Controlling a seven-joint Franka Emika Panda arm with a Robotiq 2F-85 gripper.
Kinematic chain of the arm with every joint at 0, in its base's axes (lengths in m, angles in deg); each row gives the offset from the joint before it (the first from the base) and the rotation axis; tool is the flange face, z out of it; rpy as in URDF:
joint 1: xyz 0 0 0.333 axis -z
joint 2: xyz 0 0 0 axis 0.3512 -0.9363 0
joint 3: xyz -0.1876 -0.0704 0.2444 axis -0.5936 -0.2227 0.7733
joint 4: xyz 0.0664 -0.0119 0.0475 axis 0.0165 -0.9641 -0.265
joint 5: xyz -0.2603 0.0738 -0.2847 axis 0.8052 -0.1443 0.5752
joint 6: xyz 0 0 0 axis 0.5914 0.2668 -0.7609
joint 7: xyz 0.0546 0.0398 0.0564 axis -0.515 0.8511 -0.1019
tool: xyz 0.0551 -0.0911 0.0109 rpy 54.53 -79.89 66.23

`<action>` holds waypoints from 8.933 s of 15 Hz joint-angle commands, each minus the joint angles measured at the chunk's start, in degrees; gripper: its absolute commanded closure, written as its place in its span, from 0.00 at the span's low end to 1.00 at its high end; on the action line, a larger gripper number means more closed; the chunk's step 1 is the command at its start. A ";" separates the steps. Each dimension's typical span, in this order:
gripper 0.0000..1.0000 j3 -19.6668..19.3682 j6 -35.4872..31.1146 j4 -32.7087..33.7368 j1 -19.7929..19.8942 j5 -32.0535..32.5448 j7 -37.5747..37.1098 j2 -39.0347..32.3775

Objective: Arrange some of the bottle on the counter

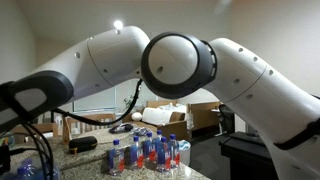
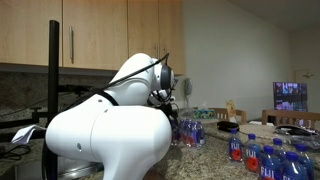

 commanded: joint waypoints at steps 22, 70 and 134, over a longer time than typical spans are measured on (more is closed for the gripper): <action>0.93 -2.89 17.26 27.05 0.04 -3.24 4.64 -13.60; 0.93 -2.43 18.11 28.52 0.09 -3.13 4.66 -14.50; 0.93 -2.40 18.12 28.54 0.10 -3.12 4.66 -14.51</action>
